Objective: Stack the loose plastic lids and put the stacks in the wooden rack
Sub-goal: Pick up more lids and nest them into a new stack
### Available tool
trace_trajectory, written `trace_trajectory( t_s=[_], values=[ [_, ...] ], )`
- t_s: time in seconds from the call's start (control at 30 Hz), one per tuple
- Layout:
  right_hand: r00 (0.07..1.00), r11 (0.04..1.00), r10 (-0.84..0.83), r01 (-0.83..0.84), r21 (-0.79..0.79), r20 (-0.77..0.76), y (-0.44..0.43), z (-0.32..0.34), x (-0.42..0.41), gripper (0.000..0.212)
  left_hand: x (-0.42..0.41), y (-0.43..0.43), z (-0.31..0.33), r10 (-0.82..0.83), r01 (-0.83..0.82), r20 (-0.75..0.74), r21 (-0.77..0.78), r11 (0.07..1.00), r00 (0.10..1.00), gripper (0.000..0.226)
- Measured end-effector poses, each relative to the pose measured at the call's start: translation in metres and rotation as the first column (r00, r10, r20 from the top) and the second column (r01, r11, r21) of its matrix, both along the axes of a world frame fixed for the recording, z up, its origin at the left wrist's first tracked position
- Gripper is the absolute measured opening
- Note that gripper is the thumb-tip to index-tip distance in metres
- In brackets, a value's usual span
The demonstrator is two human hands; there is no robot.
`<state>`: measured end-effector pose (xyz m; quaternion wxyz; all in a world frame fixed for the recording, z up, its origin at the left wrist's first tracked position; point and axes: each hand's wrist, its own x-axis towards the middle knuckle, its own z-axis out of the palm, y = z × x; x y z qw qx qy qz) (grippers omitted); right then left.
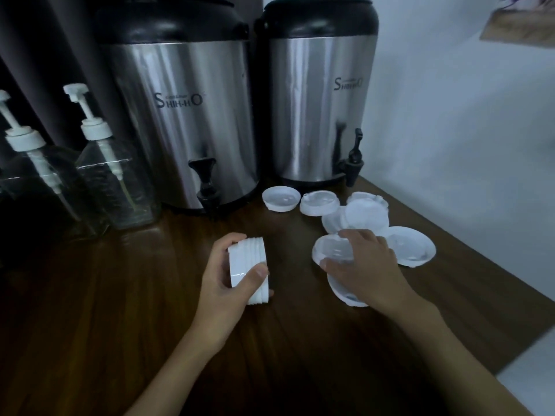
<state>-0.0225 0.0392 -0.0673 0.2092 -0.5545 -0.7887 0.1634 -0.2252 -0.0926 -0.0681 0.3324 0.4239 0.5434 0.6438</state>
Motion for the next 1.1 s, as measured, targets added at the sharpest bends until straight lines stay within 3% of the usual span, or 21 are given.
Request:
trace_trajectory(
  t_s=[0.27,0.33,0.43,0.5,0.6,0.77,0.9,1.1],
  values=[
    [0.993,0.992,0.112,-0.110,-0.060,0.029,0.001,0.004,-0.008,0.052,-0.002,0.000,-0.003,0.003,-0.003,0.041,0.002,1.000,0.999,0.065],
    [0.992,0.991,0.123,-0.123,-0.044,-0.009,0.003,0.007,-0.010,0.048,-0.003,0.000,-0.003,0.010,-0.010,0.043,0.002,1.000,0.999,0.066],
    [0.987,0.990,0.139,-0.138,0.012,-0.082,0.001,0.009,-0.014,0.062,-0.004,0.001,-0.003,0.008,-0.009,0.054,0.011,1.000,0.999,0.065],
    [0.965,0.989,0.146,-0.145,0.020,-0.218,-0.005,0.012,-0.019,0.068,-0.005,0.002,-0.004,0.009,-0.010,0.068,0.016,1.000,0.998,0.065],
    [0.885,0.990,0.128,-0.142,0.003,-0.448,-0.017,0.018,-0.036,0.071,-0.007,0.003,-0.004,0.011,-0.014,0.100,0.023,1.000,0.995,0.064],
    [0.699,0.972,0.146,-0.234,-0.032,-0.700,-0.044,0.020,-0.073,0.085,-0.016,0.002,-0.005,0.034,-0.047,0.234,0.050,0.998,0.972,0.058],
    [0.586,0.932,0.215,-0.361,-0.015,-0.781,-0.052,0.012,-0.088,0.083,-0.024,0.003,-0.005,0.075,-0.093,0.268,0.054,0.994,0.961,0.057],
    [0.402,0.891,0.047,-0.430,-0.143,-0.914,-0.052,0.009,-0.091,0.067,-0.025,0.005,-0.006,0.078,-0.096,0.280,0.053,0.994,0.957,0.054]
  ],
)
